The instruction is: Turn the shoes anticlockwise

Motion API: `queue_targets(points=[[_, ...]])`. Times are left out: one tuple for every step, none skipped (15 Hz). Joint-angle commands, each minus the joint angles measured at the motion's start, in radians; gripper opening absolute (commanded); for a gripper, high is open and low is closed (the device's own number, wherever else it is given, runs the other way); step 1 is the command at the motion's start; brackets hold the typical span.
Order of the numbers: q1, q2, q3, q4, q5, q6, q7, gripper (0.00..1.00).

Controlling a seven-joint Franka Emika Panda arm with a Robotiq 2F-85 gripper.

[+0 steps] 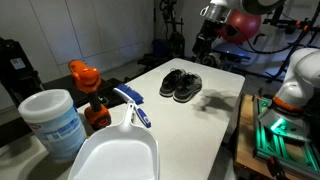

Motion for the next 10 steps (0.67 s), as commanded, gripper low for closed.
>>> queue_targets(points=[[0.006, 0.0, -0.006, 0.002, -0.004, -0.003, 0.003, 1.0], [0.003, 0.016, -0.005, 0.017, 0.014, -0.007, 0.033, 1.0], [0.003, 0.033, -0.009, 0.036, 0.037, -0.026, 0.06, 1.0], [-0.006, 0.059, -0.005, 0.069, 0.051, -0.069, 0.117, 1.0], [-0.018, 0.072, 0.006, 0.087, 0.044, -0.087, 0.166, 1.0], [-0.03, 0.098, 0.019, 0.119, 0.03, -0.111, 0.225, 1.0], [-0.035, 0.116, 0.023, 0.143, 0.029, -0.134, 0.273, 1.0], [-0.048, 0.141, 0.036, 0.172, 0.008, -0.15, 0.337, 1.0], [-0.052, 0.162, 0.039, 0.195, 0.002, -0.166, 0.392, 1.0], [-0.059, 0.191, 0.049, 0.22, -0.018, -0.171, 0.457, 1.0]])
